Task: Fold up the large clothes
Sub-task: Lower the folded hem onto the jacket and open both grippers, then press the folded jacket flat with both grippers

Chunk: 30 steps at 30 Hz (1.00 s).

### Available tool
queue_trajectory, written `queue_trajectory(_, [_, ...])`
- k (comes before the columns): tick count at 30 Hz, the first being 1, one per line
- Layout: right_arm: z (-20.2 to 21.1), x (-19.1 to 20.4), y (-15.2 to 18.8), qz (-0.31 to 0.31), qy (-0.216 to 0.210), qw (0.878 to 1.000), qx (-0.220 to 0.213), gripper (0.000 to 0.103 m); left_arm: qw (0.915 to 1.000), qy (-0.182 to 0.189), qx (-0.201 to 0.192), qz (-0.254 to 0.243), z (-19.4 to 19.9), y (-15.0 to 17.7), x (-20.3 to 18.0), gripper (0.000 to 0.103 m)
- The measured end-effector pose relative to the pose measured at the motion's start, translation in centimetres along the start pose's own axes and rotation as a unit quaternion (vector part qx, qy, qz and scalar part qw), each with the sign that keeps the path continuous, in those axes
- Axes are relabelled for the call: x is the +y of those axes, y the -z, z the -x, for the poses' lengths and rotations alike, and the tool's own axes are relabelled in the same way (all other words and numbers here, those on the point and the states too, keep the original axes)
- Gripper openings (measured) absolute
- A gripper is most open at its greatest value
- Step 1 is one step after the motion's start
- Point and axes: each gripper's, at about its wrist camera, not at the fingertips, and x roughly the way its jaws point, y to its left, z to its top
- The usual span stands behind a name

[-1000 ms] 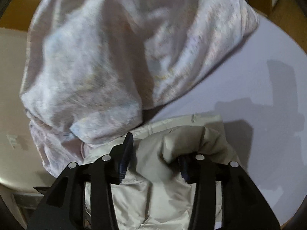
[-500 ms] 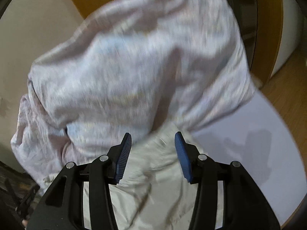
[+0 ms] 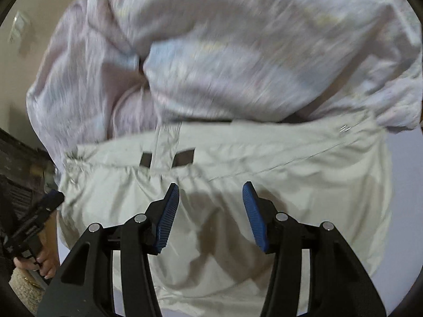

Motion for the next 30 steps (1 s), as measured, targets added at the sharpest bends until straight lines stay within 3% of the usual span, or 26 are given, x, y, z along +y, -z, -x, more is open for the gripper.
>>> queue_trajectory(4, [-1.4, 0.5, 0.7, 0.004, 0.02, 1.0, 0.014, 0.052, 1.0, 0.004, 0.003, 0.004, -0.1, 0.1, 0.1, 0.09])
queue_trajectory(10, [-1.9, 0.0, 0.8, -0.019, 0.013, 1.0, 0.012, 0.049, 1.0, 0.006, 0.004, 0.0, -0.4, -0.2, 0.1, 0.09])
queue_trajectory(12, [-2.1, -0.2, 0.8, -0.022, 0.011, 1.0, 0.013, 0.04, 1.0, 0.007, 0.005, 0.001, -0.4, -0.2, 0.1, 0.09])
queue_trajectory(14, [-2.4, -0.3, 0.8, -0.024, 0.007, 1.0, 0.016, 0.022, 0.9999, 0.008, 0.006, 0.002, -0.6, -0.4, 0.0, 0.09])
queue_trajectory(18, [-2.4, 0.0, 0.8, -0.016, 0.009, 1.0, 0.009, 0.005, 0.9999, 0.009, 0.008, -0.004, -0.8, -0.6, -0.3, 0.09])
queue_trajectory(30, [-0.3, 2.1, -4.4, -0.014, 0.074, 0.996, -0.056, 0.002, 0.9995, 0.007, -0.002, -0.031, -0.7, -0.8, -1.3, 0.09])
